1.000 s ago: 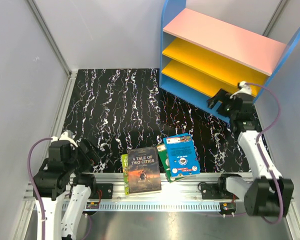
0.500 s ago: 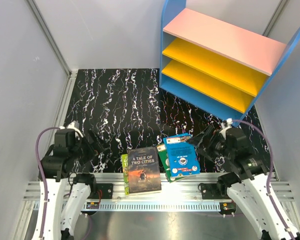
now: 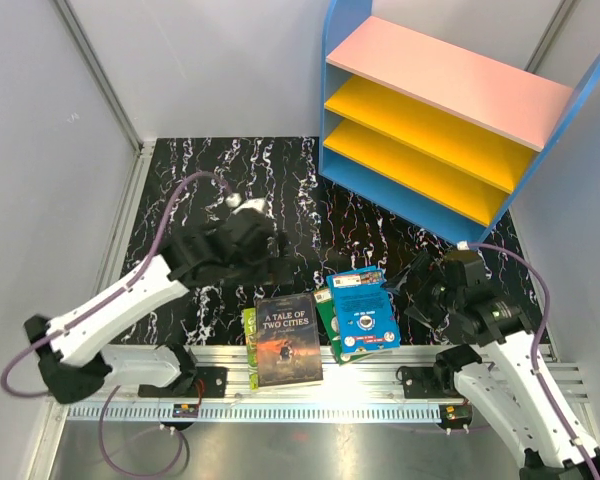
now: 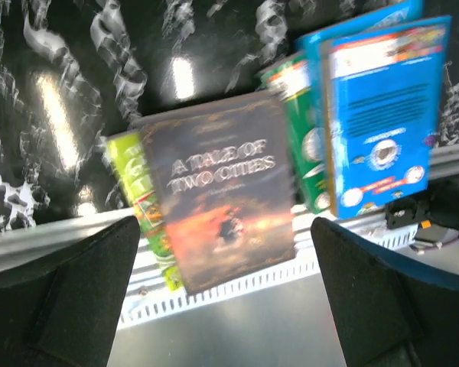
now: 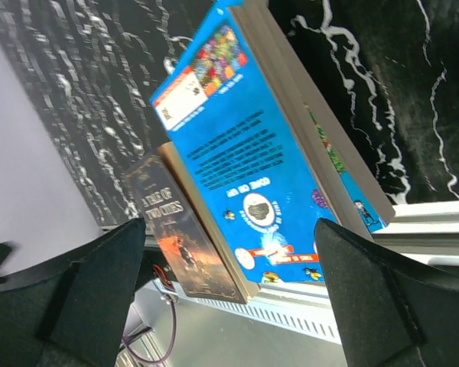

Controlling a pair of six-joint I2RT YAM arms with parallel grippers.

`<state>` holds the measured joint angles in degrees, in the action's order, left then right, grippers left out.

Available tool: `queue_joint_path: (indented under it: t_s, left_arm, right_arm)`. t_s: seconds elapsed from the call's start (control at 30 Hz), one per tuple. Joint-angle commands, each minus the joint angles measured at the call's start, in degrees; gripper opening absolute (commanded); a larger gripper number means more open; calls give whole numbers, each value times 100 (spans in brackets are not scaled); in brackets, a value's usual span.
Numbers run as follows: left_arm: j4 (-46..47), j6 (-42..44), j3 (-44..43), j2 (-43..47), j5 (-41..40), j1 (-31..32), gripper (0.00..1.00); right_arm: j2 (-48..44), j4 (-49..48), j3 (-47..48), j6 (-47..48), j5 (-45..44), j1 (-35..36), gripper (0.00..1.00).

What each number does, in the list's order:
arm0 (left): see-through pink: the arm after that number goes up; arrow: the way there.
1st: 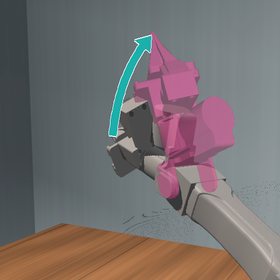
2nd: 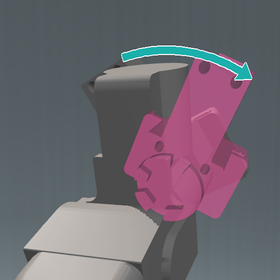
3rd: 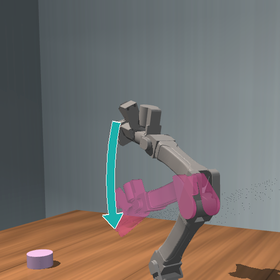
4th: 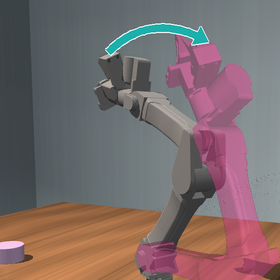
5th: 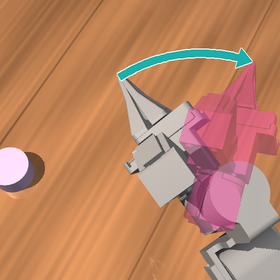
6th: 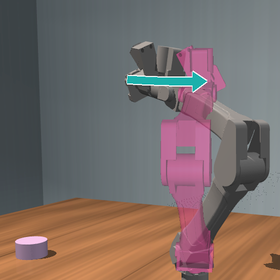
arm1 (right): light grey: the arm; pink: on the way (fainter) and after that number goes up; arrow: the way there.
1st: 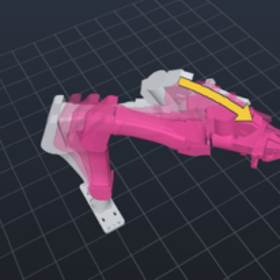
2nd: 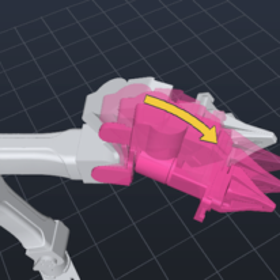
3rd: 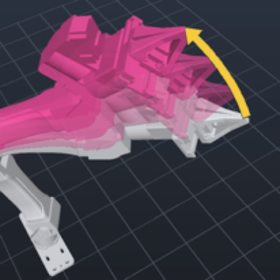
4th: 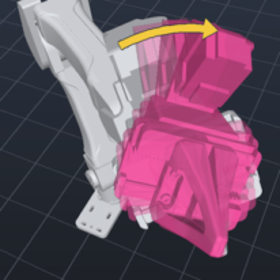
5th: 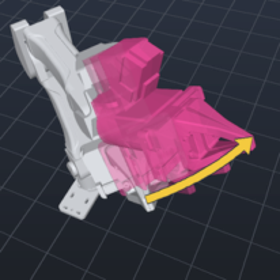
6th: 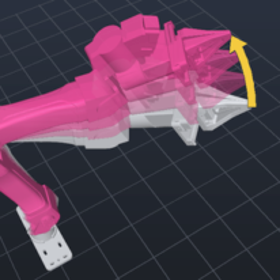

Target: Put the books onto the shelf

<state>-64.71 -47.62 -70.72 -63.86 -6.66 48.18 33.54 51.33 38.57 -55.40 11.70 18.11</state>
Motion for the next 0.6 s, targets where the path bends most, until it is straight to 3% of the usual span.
queue_joint_path:
  t_s: [0.0, 0.03, 0.07, 0.1, 0.13, 0.2, 0.3, 0.4, 0.57]
  left_arm:
    - [-733, -599, -1496, -678, -2345, 1372, 99]
    - [-780, -730, -1524, -750, -2828, 1508, 99]
    - [-815, -1045, -1028, -760, -2798, 1536, 99]
    - [-659, -1431, -666, -760, -2649, 1414, 99]
    - [-135, -1208, -201, -664, -1778, 1300, 99]
    - [1216, -1100, 764, -567, -1034, 1455, 99]
    - [2002, -1706, 1121, -671, -1110, 2070, 99]
    - [2410, -1576, 868, -1312, -987, 2370, 99]
    - [2366, -1523, -406, -2674, -829, 2652, 99]
  right_arm:
    - [363, 157, 133, 143, 139, 26, 100]
    - [425, 349, 151, 143, 78, 17, 100]
    - [425, 464, 203, 134, 8, 26, 100]
    - [425, 561, 239, 134, -80, 26, 100]
    - [408, 684, 283, 143, -150, 26, 100]
    - [460, 1010, 458, 222, -344, 26, 100]
    - [566, 1309, 608, 467, -441, 26, 100]
    - [689, 1301, 442, 783, -538, 26, 100]
    - [961, 775, -111, 1066, -162, 26, 99]
